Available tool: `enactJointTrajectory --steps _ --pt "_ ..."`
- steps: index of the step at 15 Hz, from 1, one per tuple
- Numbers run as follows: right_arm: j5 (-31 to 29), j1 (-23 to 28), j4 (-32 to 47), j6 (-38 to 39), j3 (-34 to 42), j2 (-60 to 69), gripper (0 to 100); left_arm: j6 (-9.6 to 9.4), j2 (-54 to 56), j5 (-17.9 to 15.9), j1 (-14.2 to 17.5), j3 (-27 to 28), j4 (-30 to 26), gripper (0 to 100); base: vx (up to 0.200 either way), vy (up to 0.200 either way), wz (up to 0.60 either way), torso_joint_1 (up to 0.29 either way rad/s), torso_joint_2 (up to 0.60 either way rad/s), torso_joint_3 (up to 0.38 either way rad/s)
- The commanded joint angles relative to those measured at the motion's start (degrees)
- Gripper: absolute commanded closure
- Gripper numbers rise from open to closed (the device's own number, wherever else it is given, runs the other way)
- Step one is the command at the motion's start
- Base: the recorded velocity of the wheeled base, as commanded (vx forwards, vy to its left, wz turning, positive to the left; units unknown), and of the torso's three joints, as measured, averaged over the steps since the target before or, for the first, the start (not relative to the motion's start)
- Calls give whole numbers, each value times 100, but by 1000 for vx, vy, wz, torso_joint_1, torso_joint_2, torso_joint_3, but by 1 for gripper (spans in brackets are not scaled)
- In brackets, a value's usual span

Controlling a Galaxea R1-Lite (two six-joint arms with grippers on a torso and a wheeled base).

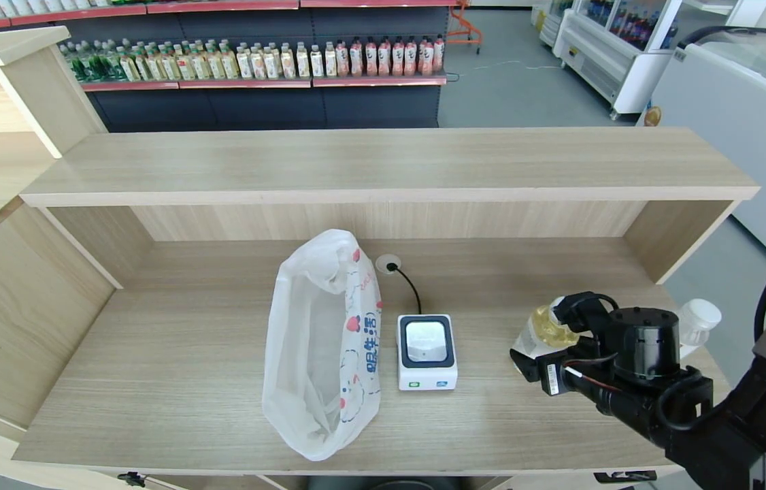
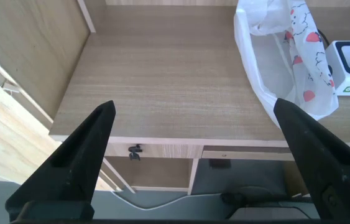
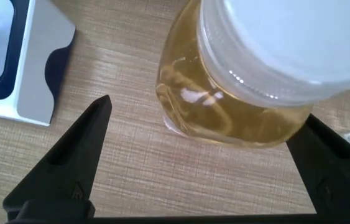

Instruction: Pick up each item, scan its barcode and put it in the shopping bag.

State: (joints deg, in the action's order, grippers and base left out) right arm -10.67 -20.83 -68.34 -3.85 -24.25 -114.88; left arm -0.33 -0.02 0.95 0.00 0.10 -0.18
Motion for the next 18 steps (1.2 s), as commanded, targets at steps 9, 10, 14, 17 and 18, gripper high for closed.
enactJointTrajectory --steps 9,10,14,17,18 --pt "12 -96 -382 -133 -704 -728 0 -2 2 2 0 -1 1 0 0 0 0 0 0 0" --pt "12 -105 -426 -160 -757 -799 0 -2 2 2 0 -1 1 0 0 0 0 0 0 0" --pt "170 -123 -558 -256 -766 -904 0 -2 2 2 0 -1 1 0 0 0 0 0 0 0" --pt "179 -114 -558 -248 -889 -1018 100 -2 2 2 0 -10 1 0 0 0 0 0 0 0" --pt "179 -123 -558 -256 -977 -1071 100 -2 2 2 0 -1 1 0 0 0 0 0 0 0"
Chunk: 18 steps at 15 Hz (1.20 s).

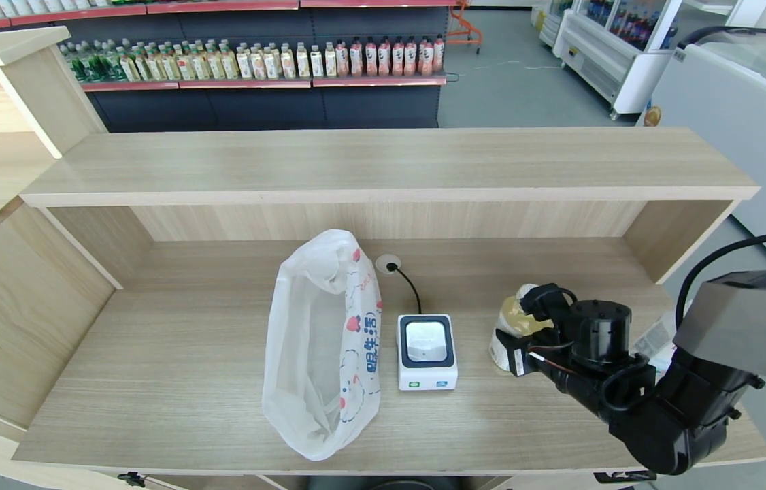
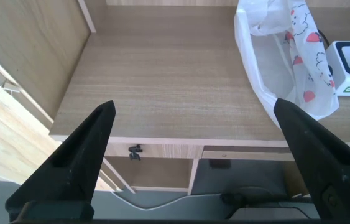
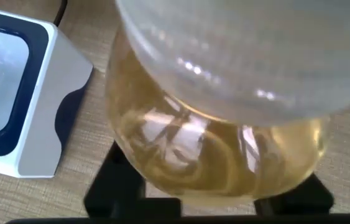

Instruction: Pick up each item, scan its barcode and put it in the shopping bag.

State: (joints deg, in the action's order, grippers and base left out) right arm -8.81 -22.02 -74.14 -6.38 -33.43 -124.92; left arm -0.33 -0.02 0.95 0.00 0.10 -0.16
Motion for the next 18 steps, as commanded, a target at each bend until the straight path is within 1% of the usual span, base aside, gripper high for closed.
enactJointTrajectory --steps 1,6,9,11,12,13,14,15,16,18 --pt "-15 -13 23 -13 -120 -94 100 -2 2 2 0 -1 -2 0 0 0 0 0 0 0" --pt "-24 -31 32 -356 -278 -314 100 7 2 2 0 -1 -2 0 0 0 0 0 0 0" --pt "64 -13 32 -285 -76 -156 100 -2 2 2 0 -1 -2 0 0 0 0 0 0 0" --pt "503 110 163 -48 56 451 100 -2 2 2 0 -1 -2 0 0 0 0 0 0 0" --pt "793 250 576 22 47 943 100 -2 2 2 0 -1 -2 0 0 0 0 0 0 0" --pt "960 338 814 31 38 1180 100 -2 2 2 0 -1 -2 0 0 0 0 0 0 0" --pt "1743 707 1939 31 -103 2024 100 -2 2 2 0 -1 -2 0 0 0 0 0 0 0" --pt "2472 980 2897 31 -366 2604 100 7 2 2 0 -1 -2 0 0 0 0 0 0 0" --pt "3070 1147 3468 49 -525 2929 100 7 2 2 0 -1 -2 0 0 0 0 0 0 0" --pt "4599 1314 4584 216 -507 3659 100 -2 2 2 0 -1 -2 0 0 0 0 0 0 0"
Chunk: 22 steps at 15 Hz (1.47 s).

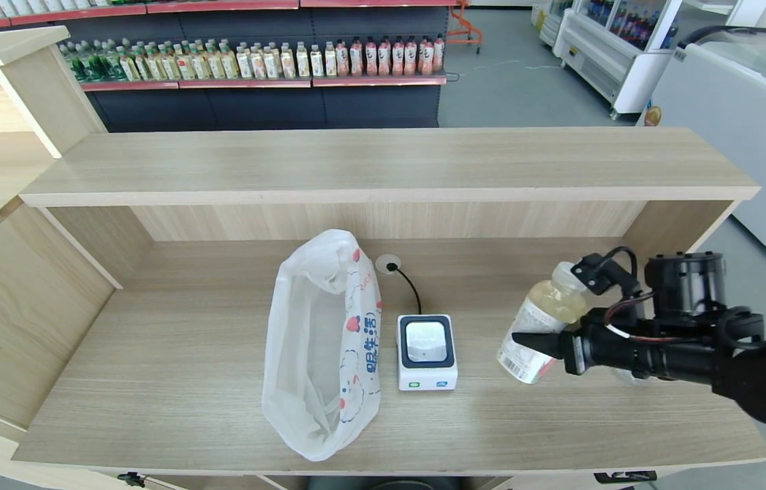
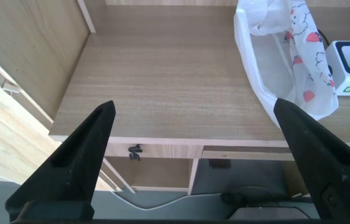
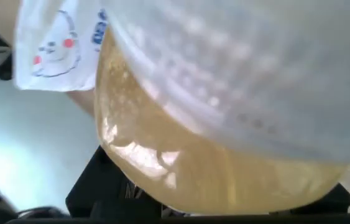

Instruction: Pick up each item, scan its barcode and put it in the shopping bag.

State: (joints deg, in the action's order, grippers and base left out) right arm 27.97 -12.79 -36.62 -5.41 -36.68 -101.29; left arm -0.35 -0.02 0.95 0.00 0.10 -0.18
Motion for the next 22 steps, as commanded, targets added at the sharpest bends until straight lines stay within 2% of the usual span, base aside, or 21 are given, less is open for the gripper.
enactJointTrajectory --steps 1,3,7,14,18,22 --pt "1519 391 1315 137 -111 1595 100 0 2 2 0 -1 1 0 0 0 0 0 0 0" --pt "2319 347 1790 128 100 1920 100 0 2 2 0 -1 1 0 0 0 0 0 0 0" --pt "2837 -13 1808 146 293 2008 100 0 2 2 0 -1 1 0 0 0 0 0 0 0" --pt "3022 -620 1869 137 425 2070 100 9 2 2 0 -1 1 0 0 0 0 0 0 0" --pt "3031 -664 1887 146 425 2087 100 0 2 2 0 -1 1 0 0 0 0 0 0 0" --pt "3039 -918 2317 155 425 2245 100 9 2 2 0 -1 1 0 0 0 0 0 0 0"
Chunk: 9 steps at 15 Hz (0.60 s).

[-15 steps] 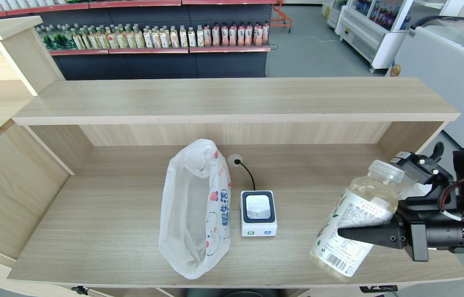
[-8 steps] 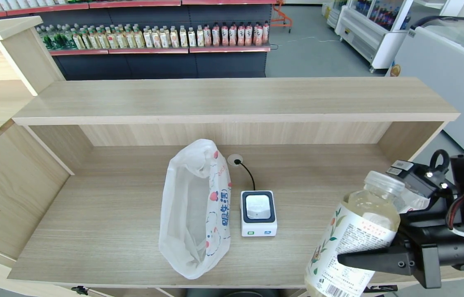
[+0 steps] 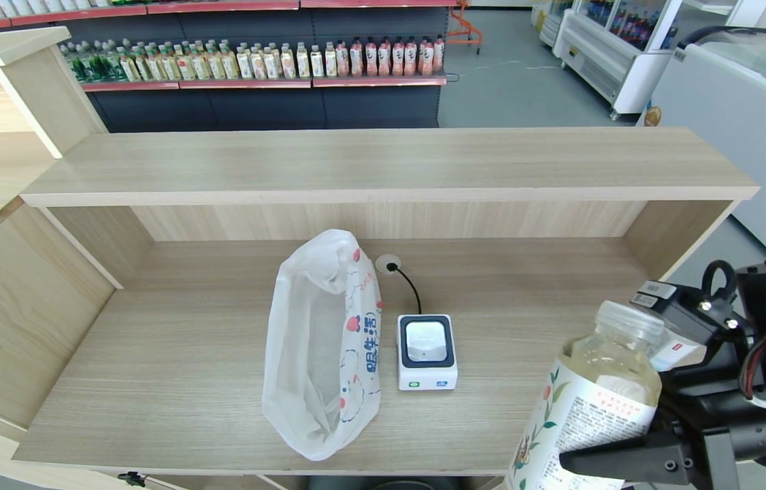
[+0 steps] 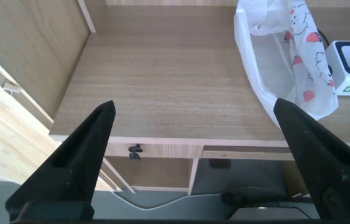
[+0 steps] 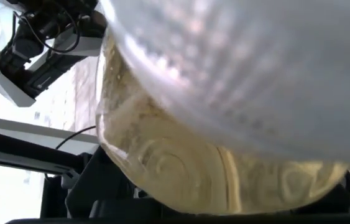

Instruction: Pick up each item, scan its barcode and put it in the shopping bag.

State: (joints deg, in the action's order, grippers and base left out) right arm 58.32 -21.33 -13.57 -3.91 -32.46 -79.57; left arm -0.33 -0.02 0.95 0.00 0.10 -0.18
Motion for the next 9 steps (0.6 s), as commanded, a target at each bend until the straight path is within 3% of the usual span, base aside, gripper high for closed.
enactJointTrajectory --steps 1,9 --pt "4 -90 47 5 -6 82 100 -2 2 2 0 -1 1 0 0 0 0 0 0 0" --pt "-22 -99 513 -4 47 381 100 -2 2 2 0 -1 1 0 0 0 0 0 0 0"
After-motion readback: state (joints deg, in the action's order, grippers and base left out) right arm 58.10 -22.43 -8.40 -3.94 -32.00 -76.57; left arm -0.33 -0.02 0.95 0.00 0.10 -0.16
